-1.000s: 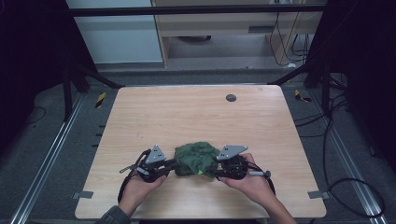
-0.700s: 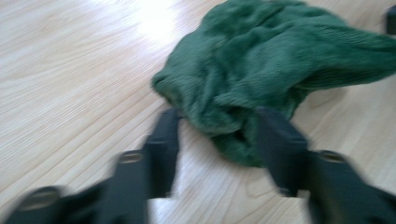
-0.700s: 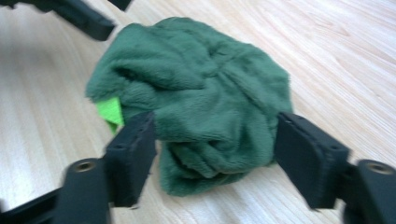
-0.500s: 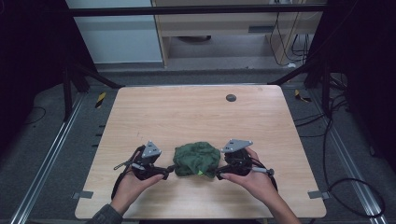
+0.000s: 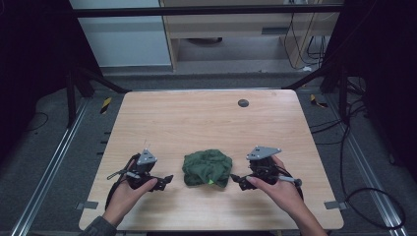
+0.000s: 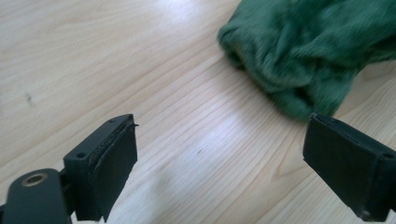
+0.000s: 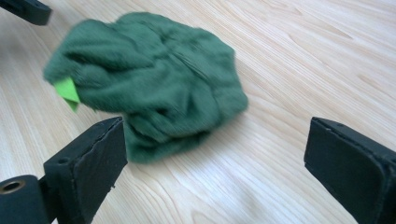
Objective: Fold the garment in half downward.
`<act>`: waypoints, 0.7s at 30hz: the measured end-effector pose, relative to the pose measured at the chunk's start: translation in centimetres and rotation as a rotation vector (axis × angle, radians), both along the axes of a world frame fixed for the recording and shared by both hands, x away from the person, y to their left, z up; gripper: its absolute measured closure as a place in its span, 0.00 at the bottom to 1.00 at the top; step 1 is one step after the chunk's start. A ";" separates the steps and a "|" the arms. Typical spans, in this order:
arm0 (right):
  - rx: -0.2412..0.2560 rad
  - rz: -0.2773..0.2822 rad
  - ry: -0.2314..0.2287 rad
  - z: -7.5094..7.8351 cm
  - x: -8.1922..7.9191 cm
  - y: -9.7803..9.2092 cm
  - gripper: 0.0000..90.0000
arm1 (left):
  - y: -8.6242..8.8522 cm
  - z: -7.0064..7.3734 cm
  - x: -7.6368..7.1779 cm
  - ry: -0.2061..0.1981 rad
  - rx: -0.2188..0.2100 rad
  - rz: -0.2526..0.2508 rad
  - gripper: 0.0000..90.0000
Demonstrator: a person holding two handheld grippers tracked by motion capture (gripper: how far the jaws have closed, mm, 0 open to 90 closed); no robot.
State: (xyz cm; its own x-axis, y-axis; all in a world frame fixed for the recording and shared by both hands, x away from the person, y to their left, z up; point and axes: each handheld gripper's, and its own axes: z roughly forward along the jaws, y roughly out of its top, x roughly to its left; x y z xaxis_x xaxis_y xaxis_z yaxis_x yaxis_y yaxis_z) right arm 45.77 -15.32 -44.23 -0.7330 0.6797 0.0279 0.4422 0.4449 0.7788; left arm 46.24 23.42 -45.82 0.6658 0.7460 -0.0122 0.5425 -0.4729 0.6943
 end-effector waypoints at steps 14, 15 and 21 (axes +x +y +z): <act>-0.069 -0.098 0.058 -1.9 -0.4 -5.5 0.07 | 4.4 -1.6 -0.4 0.037 0.031 0.055 0.09; -0.070 -0.104 0.059 -2.0 -0.4 -5.7 0.07 | 4.7 -1.7 -0.3 0.036 0.039 0.061 0.09; -0.076 -0.156 0.091 -2.9 0.8 -7.1 0.08 | 5.3 -1.9 0.5 0.037 0.053 0.080 0.09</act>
